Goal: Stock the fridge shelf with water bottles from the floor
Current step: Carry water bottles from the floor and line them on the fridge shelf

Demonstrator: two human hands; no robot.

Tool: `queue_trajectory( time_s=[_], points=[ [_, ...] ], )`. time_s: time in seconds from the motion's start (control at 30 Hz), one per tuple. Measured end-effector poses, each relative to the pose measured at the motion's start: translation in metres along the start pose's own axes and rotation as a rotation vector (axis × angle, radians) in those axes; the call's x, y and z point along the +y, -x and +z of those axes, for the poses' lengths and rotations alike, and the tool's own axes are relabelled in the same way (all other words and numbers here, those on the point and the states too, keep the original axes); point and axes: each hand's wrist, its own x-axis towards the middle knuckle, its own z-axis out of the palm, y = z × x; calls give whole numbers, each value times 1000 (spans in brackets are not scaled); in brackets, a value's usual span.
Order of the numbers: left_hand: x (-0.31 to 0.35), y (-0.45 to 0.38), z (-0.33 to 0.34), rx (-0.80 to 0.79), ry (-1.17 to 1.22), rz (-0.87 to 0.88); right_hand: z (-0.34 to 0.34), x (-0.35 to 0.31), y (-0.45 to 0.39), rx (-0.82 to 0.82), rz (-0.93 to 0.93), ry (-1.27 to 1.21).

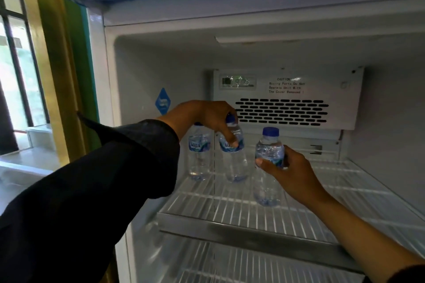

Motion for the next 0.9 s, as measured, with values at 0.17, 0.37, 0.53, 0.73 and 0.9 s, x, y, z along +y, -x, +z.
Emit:
queue_trajectory(
  time_s=[0.17,0.37,0.53,0.73,0.9],
  points=[
    [-13,-10,5,-52,-74,-17,-1,-2,-2,-17,23,-12],
    [-27,-12,7,-82,-97,-35,-5,1,-1,-112,90,-19],
    [-31,-15,9,-85,-86,-36,2,-2,-23,-135,141,22],
    [-36,-18,9,-104,-68,-68,33,9,-58,-178,173,-30],
    [-34,-16,8,-85,-91,-41,43,23,-63,-143,142,-72]
  ],
)
